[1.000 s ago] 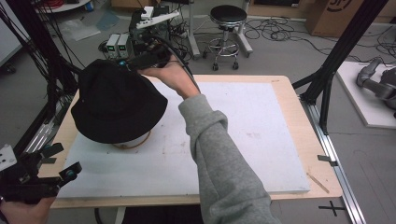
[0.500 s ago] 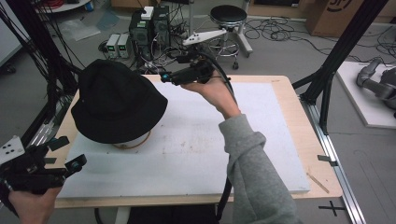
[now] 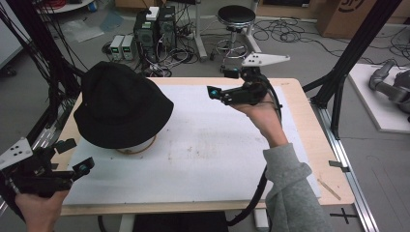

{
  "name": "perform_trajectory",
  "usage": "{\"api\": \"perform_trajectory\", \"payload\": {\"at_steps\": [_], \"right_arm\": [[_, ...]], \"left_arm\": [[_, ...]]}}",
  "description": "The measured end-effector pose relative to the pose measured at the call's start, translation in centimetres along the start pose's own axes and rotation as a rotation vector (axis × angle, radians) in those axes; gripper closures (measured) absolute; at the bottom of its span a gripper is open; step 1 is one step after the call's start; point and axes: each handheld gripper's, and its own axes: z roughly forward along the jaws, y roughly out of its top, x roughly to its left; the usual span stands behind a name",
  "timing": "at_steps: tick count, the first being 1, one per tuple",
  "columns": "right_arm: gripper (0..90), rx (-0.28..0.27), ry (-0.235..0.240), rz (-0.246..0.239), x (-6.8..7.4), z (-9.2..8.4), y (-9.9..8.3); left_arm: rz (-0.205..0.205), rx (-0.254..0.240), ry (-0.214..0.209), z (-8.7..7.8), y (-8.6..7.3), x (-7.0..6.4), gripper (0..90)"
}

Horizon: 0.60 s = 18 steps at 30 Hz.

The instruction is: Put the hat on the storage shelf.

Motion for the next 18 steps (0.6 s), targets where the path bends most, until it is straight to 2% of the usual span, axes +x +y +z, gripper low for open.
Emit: {"api": "perform_trajectory", "payload": {"at_steps": [8, 18], "right_arm": [[10.1, -0.002, -0.084, 0.028, -0.8, -3.8, -3.8], [10.1, -0.001, -0.167, 0.033, 0.3, -7.4, -8.3]], "left_arm": [[0.002, 0.021, 0.006, 0.6, -0.2, 0.3, 1.7], [0.006, 0.014, 0.009, 0.9, -0.1, 0.2, 1.7]]}}
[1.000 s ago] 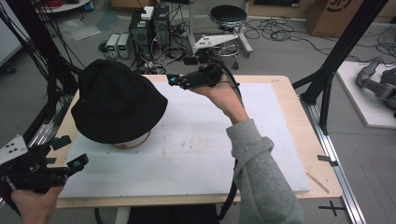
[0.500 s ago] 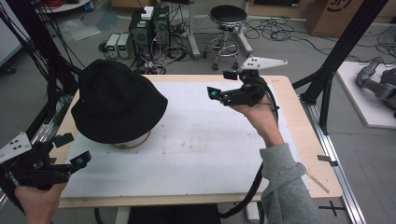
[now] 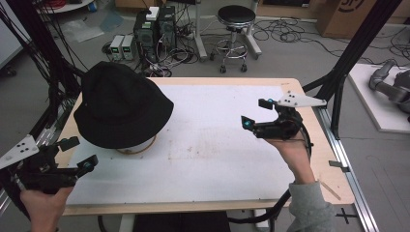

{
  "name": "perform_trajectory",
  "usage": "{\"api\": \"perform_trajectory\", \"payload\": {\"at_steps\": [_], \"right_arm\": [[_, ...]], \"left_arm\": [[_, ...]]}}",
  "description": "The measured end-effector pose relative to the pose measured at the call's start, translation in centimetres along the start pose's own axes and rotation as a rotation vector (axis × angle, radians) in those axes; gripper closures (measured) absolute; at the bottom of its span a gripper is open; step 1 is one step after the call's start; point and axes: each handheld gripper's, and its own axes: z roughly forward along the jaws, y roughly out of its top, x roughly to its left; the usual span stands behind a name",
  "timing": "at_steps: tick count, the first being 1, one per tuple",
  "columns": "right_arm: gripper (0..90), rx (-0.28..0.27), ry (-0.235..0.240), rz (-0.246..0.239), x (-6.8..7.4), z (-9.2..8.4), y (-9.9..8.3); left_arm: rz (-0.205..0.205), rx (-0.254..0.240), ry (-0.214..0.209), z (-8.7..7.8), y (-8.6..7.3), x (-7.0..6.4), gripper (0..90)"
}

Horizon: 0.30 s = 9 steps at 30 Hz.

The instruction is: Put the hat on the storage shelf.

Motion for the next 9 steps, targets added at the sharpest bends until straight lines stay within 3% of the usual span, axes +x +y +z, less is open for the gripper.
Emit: {"api": "perform_trajectory", "payload": {"at_steps": [5, 9], "right_arm": [[10.1, -0.048, -0.008, 0.036, -0.1, -1.3, -1.8], [10.1, -0.039, -0.023, 0.054, -0.4, -1.6, -2.4]], "left_arm": [[0.011, 0.005, 0.011, 0.5, 0.1, 0.0, 1.7], [0.012, 0.009, 0.010, 0.9, 0.1, 0.1, 1.7]]}}
